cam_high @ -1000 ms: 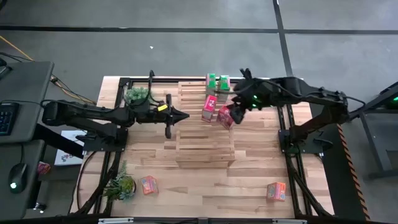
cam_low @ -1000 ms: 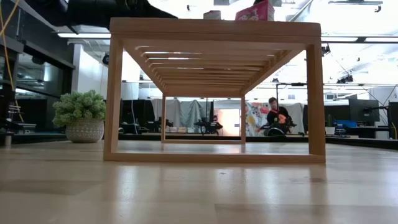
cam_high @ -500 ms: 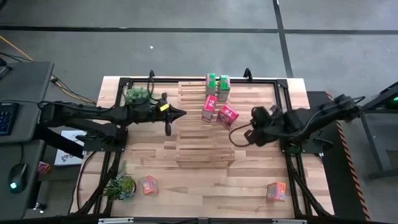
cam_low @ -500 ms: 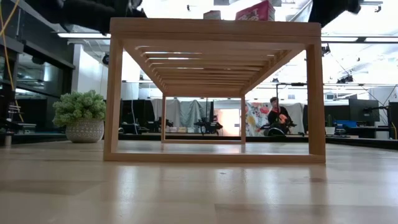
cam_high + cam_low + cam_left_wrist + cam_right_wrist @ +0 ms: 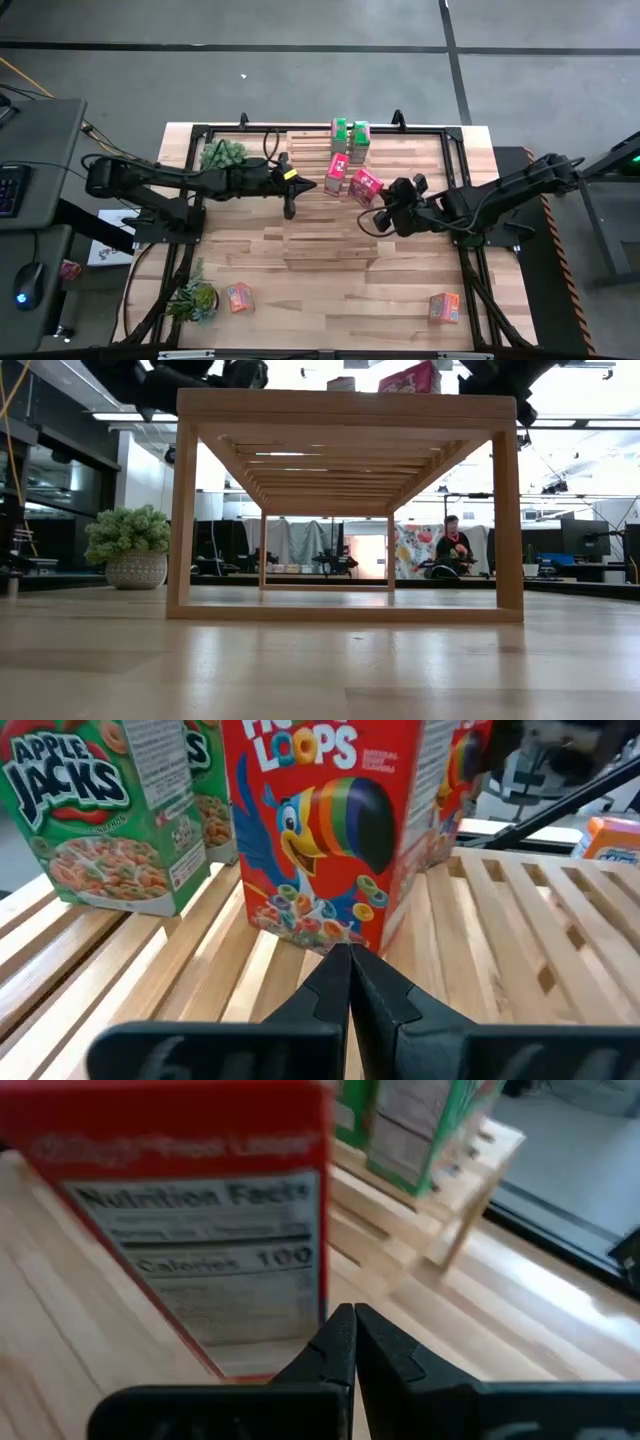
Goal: Stack cereal on shelf
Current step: Put the red cereal box on the shelf aligned with the other red cereal box
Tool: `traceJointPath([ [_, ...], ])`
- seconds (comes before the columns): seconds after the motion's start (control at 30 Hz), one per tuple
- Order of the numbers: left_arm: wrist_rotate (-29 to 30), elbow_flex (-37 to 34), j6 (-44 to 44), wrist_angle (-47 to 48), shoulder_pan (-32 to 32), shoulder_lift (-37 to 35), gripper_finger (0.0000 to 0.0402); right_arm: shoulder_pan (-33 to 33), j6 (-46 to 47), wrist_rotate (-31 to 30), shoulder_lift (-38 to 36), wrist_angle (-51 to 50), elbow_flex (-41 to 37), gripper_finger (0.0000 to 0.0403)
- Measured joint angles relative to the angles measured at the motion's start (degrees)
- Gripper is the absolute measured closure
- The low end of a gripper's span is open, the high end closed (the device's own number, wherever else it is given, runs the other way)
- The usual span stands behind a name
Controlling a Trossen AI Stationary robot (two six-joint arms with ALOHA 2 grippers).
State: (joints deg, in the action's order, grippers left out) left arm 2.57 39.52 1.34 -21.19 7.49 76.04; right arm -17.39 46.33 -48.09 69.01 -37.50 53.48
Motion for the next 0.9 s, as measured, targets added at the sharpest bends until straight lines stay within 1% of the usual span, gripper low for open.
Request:
traceJointPath([
  [0.23,0.4,1.1,0.7,-0.4,0.0,3.0,0.0401,0.5,-1.4,1.6,0.0,3.5,0.0,0.0403],
  [0.33,0.3,1.2,1.6,-1.4,0.0,3.2,0.0402,0.5,-1.2,3.5,0.0,5.1,0.0,0.0403],
  [0.53,-3.8,1.3,3.1,-3.2,-0.1,3.1,0.0401,0.5,-0.1,5.3,0.0,7.9,0.0,0.0403],
  [0.73,-4.0,1.3,3.1,-3.1,-0.5,3.1,0.0401,0.5,-0.1,6.5,0.0,11.7,0.0,0.0403],
  [0.9,-4.0,1.3,3.1,-3.1,-0.5,3.1,0.0402,0.5,0.0,7.4,-0.6,9.3,0.0,0.0403],
])
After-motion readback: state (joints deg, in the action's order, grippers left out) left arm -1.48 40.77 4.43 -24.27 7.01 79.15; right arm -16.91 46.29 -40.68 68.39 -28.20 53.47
